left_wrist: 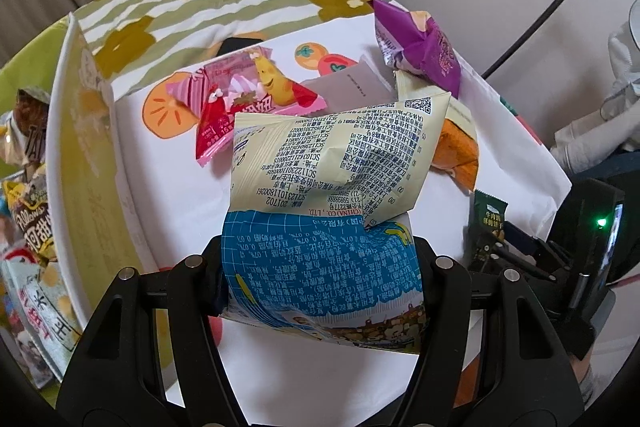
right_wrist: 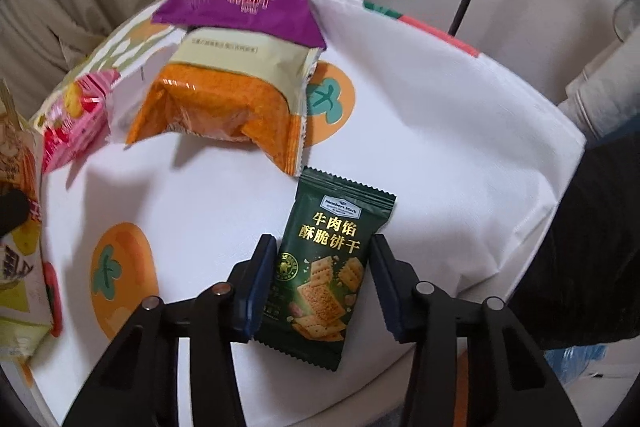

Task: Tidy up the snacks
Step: 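Carry both snacks over the yellow box and release them inside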

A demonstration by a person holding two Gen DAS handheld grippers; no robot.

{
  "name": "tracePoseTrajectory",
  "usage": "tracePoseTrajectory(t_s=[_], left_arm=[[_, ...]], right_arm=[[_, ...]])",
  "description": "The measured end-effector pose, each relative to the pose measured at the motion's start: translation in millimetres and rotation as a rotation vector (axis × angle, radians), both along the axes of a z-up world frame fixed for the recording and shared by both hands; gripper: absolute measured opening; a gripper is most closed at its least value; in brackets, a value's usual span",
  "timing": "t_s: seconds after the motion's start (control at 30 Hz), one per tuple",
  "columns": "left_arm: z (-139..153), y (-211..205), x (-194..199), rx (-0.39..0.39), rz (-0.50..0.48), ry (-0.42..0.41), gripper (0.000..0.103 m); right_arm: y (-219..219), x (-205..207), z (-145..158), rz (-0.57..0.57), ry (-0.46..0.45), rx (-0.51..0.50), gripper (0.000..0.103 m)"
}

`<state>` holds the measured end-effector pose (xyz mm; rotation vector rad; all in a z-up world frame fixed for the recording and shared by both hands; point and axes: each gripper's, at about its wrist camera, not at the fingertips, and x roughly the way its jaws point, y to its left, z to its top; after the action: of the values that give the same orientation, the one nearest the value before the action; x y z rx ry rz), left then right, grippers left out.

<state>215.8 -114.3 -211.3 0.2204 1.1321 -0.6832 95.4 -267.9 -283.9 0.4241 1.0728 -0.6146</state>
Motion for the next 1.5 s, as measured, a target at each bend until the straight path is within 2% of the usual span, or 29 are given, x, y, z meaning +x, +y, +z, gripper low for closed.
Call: tracePoseTrajectory(t_s=[0.17, 0.33, 0.47, 0.63, 0.7, 0.8, 0.87, 1.0, 1.07, 1.2, 1.3, 1.33, 1.37, 1.4, 1.43, 1.5], left_arm=[[18, 7, -2, -0.032, 0.014, -0.021, 0.061], [40, 26, -6, -0.058, 0.055, -0.046, 0.061], [63, 50, -4, -0.067, 0.126, -0.074, 0.061], [95, 89, 2, -0.139, 0.223, -0.078, 0.059], [109, 105, 2, -0.124, 0.271, -0.123, 0.059], [126, 135, 7, -0.146, 0.336, -0.145, 0.059], [134, 156, 10, -0.12, 0.387, -0.183, 0.059], [136, 195, 21, -0.067, 0.47, -0.213, 0.059], [131, 217, 31, -0.014, 0.509, -0.22, 0.059], [113, 246, 52, 0.037, 0.524, -0.198, 0.059], [103, 252, 69, 0.044, 0.506, -0.195, 0.06], [101, 253, 76, 0.051, 0.495, -0.192, 0.067], [99, 252, 78, 0.056, 0.483, -0.19, 0.088], [99, 250, 79, 0.064, 0.475, -0.199, 0.099], [100, 249, 80, 0.078, 0.477, -0.229, 0.103], [99, 251, 79, 0.088, 0.478, -0.236, 0.103]], right_arm=[[2, -11, 27, 0.035, -0.025, -0.019, 0.042], [11, -6, 59, 0.097, -0.099, 0.002, 0.042], [31, 13, 99, 0.215, -0.171, -0.009, 0.042], [70, 49, 142, 0.409, -0.262, -0.008, 0.042], [91, 67, 155, 0.489, -0.299, 0.016, 0.042], [118, 84, 168, 0.577, -0.338, 0.03, 0.042], [137, 96, 178, 0.64, -0.364, 0.046, 0.042], [177, 119, 188, 0.757, -0.391, 0.071, 0.042], [197, 132, 187, 0.805, -0.39, 0.096, 0.042], [227, 156, 180, 0.859, -0.381, 0.119, 0.042], [241, 169, 171, 0.872, -0.369, 0.134, 0.042], [244, 171, 169, 0.871, -0.366, 0.138, 0.042], [247, 173, 168, 0.87, -0.362, 0.143, 0.042], [250, 175, 166, 0.87, -0.358, 0.146, 0.042], [251, 178, 164, 0.867, -0.353, 0.147, 0.042], [250, 183, 160, 0.865, -0.339, 0.153, 0.042]])
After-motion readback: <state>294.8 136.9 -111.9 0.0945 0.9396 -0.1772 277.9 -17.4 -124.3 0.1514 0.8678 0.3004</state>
